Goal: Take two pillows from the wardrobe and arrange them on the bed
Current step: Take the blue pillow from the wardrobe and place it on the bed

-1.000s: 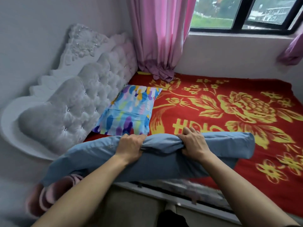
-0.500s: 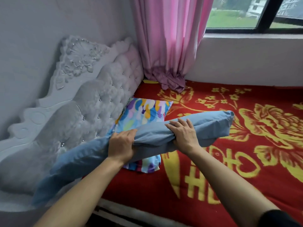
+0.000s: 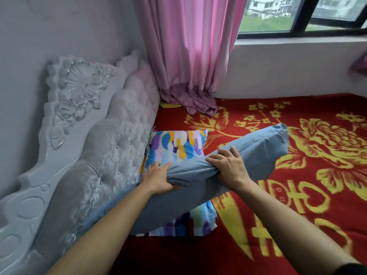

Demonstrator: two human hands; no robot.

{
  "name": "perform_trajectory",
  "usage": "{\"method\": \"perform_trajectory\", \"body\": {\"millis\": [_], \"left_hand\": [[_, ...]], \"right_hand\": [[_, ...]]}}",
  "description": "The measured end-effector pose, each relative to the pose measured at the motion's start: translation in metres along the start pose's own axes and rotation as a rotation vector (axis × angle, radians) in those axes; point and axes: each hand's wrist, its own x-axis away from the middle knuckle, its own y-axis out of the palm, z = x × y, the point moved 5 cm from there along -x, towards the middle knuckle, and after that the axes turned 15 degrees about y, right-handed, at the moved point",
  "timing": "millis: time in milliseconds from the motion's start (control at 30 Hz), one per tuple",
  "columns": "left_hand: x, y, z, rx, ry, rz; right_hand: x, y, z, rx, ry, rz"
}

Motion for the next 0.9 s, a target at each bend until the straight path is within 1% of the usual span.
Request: {"method": "perform_trajectory", "body": {"millis": [33, 100, 167, 233, 333, 400, 467, 500, 533, 600, 633, 700, 767, 900], "left_hand": [[-0.004, 0.006, 0.004, -0.026, 0.028, -0.011], [-0.011, 0.015, 0.017, -0.013, 0.065, 0.044], [-0.016, 0.019, 0.033, 0.128, 0.073, 0.143], [-0.023, 0.018, 0.050, 0.255, 0.067, 0.270], [-0.039, 0.016, 0.070, 0.412, 0.018, 0.443], [-0.053, 0.016, 0.076, 0.526, -0.025, 0.542], [-0.068, 0.018, 0.074, 0.666, -0.070, 0.609], [-0.076, 0.020, 0.070, 0.742, -0.081, 0.633], [-0.084, 0.022, 0.065, 0.822, -0.084, 0.652], [-0.098, 0.027, 0.054, 0.994, -0.078, 0.675], [-0.104, 0.029, 0.048, 1.076, -0.076, 0.682], [-0.114, 0.034, 0.032, 1.207, -0.102, 0.698], [-0.121, 0.038, 0.011, 1.309, -0.154, 0.717], [-0.140, 0.054, -0.054, 1.464, -0.218, 0.705]], "right_hand": [[0.000, 0.003, 0.003, 0.005, 0.001, -0.007], [-0.005, 0.003, 0.014, 0.006, 0.011, -0.016], [-0.012, -0.003, 0.027, 0.019, 0.014, -0.010], [-0.022, -0.013, 0.043, -0.009, -0.002, 0.056], [-0.042, -0.022, 0.068, -0.064, -0.014, 0.211], [-0.053, -0.020, 0.079, -0.134, 0.072, 0.305], [-0.059, -0.006, 0.084, -0.276, 0.244, 0.343], [-0.060, 0.008, 0.086, -0.377, 0.341, 0.323], [-0.061, 0.026, 0.088, -0.496, 0.438, 0.264], [-0.060, 0.071, 0.088, -0.710, 0.619, 0.053], [-0.058, 0.093, 0.085, -0.773, 0.678, -0.042], [-0.056, 0.128, 0.074, -0.812, 0.714, -0.140], [-0.057, 0.152, 0.057, -0.804, 0.699, -0.130], [-0.068, 0.192, 0.014, -0.770, 0.614, -0.020]]}}
